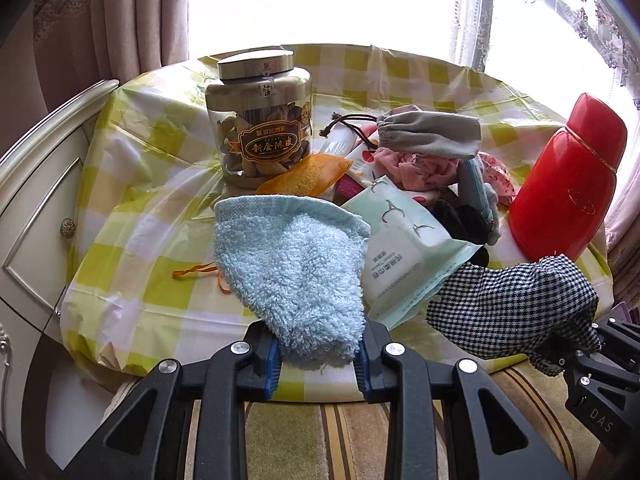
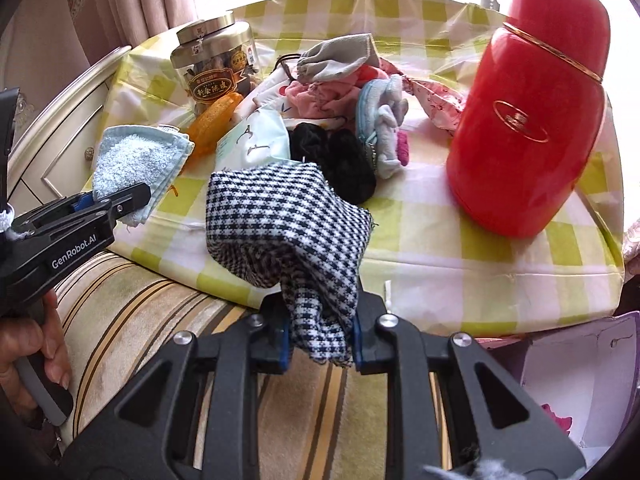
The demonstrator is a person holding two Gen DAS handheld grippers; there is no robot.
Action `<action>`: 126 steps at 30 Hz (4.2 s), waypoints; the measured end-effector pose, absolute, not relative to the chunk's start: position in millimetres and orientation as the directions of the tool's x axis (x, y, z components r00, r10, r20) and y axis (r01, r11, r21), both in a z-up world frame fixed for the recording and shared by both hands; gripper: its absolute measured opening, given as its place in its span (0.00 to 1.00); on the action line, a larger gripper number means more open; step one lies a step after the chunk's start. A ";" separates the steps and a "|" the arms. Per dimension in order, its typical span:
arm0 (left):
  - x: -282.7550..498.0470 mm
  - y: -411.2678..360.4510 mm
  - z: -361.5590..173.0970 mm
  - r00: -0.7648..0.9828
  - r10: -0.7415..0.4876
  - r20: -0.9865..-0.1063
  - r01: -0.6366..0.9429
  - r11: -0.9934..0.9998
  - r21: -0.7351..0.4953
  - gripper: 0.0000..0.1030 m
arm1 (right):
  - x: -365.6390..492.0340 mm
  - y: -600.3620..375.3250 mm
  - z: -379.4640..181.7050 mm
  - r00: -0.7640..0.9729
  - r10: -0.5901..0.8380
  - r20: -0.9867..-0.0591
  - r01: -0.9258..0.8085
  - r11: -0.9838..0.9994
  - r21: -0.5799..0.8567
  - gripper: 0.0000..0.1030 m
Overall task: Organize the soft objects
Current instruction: 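Carry the towel and houndstooth cloth into the white box and release both, then grasp the white tissue pack with the left tool while the right tool grasps the black fuzzy item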
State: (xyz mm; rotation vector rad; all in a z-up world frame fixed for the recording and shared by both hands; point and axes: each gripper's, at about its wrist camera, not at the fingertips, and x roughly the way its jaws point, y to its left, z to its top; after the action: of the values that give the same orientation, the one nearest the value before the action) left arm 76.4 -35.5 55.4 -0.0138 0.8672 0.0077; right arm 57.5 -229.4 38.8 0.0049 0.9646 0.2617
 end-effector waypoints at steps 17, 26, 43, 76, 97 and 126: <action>51.9 -116.2 75.2 0.665 -0.203 -0.718 0.215 0.974 -0.077 0.29 | 9.1 -355.7 63.2 0.620 0.095 -0.779 0.018 0.991 0.135 0.23; 39.4 -174.6 70.4 0.604 -0.312 -0.733 0.355 0.929 -0.103 0.29 | -14.3 -421.6 50.6 0.606 -0.013 -0.796 0.169 0.979 0.113 0.23; 6.7 -292.2 66.6 0.430 -0.513 -0.743 0.604 0.775 -0.186 0.30 | -52.6 -511.0 52.6 0.565 -0.243 -0.788 0.375 0.927 -0.016 0.23; -10.0 -312.8 67.8 0.467 -0.543 -0.698 0.654 0.743 -0.141 0.71 | -54.6 -518.7 49.7 0.538 -0.258 -0.802 0.419 0.908 -0.011 0.63; 86.6 -163.5 66.9 0.574 -0.374 -0.728 0.314 0.922 -0.226 0.71 | -4.2 -424.8 42.7 0.530 -0.126 -0.839 0.201 0.979 -0.020 0.65; 200.1 -37.0 -14.7 0.462 -0.320 -0.827 -0.236 0.855 -0.463 0.92 | 50.5 -326.0 39.3 0.543 0.067 -0.837 -0.049 0.998 0.048 0.74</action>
State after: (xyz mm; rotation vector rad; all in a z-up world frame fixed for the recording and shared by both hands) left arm 200.1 -37.0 -14.7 -0.5731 1.1064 -0.0554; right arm 50.5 -326.0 39.3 0.0196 0.9946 0.0684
